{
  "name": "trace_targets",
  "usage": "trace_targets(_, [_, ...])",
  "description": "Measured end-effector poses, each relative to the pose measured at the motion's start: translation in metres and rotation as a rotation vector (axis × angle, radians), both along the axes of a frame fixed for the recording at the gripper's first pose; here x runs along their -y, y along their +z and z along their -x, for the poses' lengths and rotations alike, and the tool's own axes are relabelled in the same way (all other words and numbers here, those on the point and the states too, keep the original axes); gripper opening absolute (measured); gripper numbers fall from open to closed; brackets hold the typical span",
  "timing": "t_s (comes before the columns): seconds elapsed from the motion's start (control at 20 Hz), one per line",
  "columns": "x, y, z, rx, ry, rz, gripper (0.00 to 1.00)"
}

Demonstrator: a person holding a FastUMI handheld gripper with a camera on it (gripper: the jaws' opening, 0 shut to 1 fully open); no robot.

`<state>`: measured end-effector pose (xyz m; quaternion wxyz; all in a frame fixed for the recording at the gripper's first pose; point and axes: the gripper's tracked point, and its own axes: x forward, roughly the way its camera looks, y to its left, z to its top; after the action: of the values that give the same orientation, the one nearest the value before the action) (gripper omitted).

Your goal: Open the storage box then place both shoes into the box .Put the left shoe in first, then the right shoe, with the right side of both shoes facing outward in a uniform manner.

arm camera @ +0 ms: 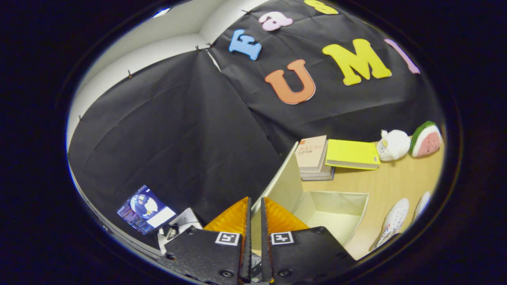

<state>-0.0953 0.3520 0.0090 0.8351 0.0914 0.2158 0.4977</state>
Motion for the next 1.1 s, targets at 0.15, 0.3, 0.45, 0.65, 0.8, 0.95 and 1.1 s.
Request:
trace_targets(0.15, [-0.025, 0.005, 0.003, 0.080, 0.003, 0.046, 0.28])
trace_targets(0.3, [-0.037, 0.008, 0.004, 0.105, -0.014, 0.048, 0.54])
trace_targets(0.45, [-0.030, 0.014, -0.001, 0.125, -0.053, 0.043, 0.73])
trace_targets(0.65, [0.002, 0.020, -0.015, 0.202, -0.164, 0.060, 0.87])
trace_targets(0.8, [0.034, 0.021, -0.018, 0.234, -0.240, 0.068, 0.91])
trace_targets(0.95, [0.075, 0.017, -0.026, 0.255, -0.331, 0.088, 0.94])
trace_targets(1.1, [0.128, 0.010, -0.037, 0.246, -0.438, 0.112, 0.94])
